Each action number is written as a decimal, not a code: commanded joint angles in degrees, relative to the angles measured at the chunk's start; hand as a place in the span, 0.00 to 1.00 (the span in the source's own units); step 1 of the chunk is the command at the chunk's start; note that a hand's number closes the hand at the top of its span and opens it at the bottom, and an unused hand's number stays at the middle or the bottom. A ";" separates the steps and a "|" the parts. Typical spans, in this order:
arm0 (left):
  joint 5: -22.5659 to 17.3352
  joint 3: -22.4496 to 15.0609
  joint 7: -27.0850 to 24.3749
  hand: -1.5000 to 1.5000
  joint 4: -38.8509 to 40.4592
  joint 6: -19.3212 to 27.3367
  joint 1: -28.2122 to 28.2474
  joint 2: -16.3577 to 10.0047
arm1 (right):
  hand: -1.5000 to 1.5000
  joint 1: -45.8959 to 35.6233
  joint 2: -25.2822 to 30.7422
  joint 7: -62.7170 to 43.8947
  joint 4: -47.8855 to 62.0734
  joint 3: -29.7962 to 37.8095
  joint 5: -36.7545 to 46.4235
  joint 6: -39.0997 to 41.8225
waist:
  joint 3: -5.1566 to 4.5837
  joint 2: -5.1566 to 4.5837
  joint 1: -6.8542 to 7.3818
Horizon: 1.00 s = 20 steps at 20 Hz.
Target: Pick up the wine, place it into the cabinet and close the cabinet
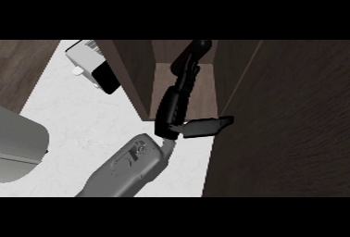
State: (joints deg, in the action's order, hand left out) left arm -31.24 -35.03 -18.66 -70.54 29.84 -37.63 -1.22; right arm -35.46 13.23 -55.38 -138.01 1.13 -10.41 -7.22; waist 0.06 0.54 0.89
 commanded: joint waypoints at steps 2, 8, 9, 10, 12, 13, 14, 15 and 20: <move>-1.92 -7.38 -0.17 0.00 -12.29 8.89 8.05 1.16 | 0.00 -4.64 0.69 -3.44 -0.45 -0.66 0.61 -1.97 | -0.14 -0.08 -0.73; 0.99 -11.64 -1.00 1.00 -26.13 9.01 21.50 -2.49 | 0.00 -1.94 0.74 -2.44 -0.53 0.19 0.72 -1.95 | -0.10 -0.21 -0.19; 1.31 -12.13 -1.71 1.00 -23.06 12.92 19.19 1.13 | 0.00 1.28 -1.72 -1.68 -3.77 -4.36 3.50 -3.05 | -0.09 -0.33 -0.83; 4.10 -13.15 2.58 1.00 -29.88 15.89 20.10 -0.83 | 0.00 0.86 -0.95 -3.12 -4.53 -3.85 3.13 -3.05 | -0.07 -0.15 -0.51; 3.27 -14.55 2.92 1.00 -33.52 11.51 24.51 -5.02 | 0.00 -1.89 0.55 -1.14 -1.22 -1.66 1.96 -1.53 | -0.08 -0.31 -0.49; 3.85 -18.95 -0.16 1.00 -37.94 10.53 30.88 -8.55 | 0.00 1.26 -0.45 0.47 -1.44 -2.31 1.81 -1.07 | -0.07 -0.25 0.00; 4.19 -16.79 2.02 1.00 -35.94 9.89 27.79 -7.69 | 0.00 5.77 -1.31 0.53 -5.52 -5.57 4.04 -0.91 | -0.06 -0.36 -0.72; 3.21 -16.67 0.14 1.00 -37.95 6.54 30.76 -10.86 | 0.00 3.79 -1.13 -1.35 -4.93 -5.37 4.26 -2.15 | -0.09 -0.33 -0.66; 1.13 -14.37 -1.31 1.00 -44.59 1.55 36.65 -17.83 | 1.00 2.15 -2.11 -2.08 -3.49 -9.71 0.23 -0.01 | -0.14 -0.34 -0.32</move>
State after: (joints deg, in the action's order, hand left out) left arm -28.18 -50.77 -19.00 -110.30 35.71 -5.47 -13.39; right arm -33.54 12.03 -54.92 -139.17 -4.37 -7.71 -8.28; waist -0.01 0.20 0.39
